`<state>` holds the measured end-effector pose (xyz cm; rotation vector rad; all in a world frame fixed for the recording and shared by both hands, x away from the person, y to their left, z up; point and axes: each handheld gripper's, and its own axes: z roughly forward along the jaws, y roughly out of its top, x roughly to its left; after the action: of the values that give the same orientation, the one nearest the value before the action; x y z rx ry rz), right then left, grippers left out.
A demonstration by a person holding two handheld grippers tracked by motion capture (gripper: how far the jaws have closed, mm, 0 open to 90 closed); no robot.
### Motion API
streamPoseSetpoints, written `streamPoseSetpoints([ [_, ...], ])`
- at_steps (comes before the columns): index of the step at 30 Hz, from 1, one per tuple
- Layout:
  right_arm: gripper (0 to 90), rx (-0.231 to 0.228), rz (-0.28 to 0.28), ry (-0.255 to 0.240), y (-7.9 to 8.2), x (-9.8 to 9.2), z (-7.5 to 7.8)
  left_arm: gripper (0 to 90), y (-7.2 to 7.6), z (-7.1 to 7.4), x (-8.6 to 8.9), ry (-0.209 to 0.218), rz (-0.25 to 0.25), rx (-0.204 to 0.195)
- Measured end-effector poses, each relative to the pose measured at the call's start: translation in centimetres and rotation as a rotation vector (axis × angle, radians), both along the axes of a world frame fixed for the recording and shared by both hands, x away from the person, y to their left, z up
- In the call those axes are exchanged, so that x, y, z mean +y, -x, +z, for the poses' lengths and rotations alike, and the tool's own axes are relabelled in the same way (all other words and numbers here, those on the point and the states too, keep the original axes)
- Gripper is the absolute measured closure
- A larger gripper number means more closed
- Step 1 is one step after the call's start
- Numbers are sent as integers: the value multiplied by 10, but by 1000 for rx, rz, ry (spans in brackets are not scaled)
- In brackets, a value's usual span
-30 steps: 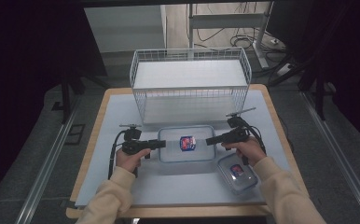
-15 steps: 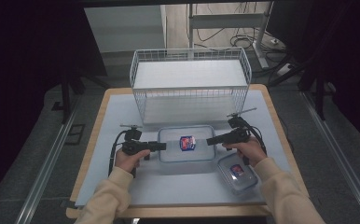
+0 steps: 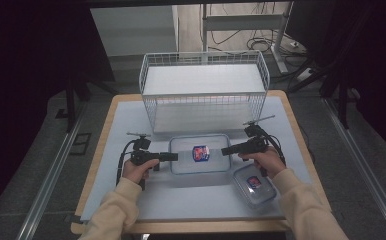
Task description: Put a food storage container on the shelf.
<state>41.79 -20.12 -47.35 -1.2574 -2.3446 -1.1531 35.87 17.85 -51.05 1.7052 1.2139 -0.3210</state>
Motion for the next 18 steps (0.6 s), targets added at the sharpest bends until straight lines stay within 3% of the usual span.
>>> streamPoseSetpoints([
  [18, 499, -30, 0, -11, 5, 1, 5, 512, 7, 8, -1, -31, 26, -46],
])
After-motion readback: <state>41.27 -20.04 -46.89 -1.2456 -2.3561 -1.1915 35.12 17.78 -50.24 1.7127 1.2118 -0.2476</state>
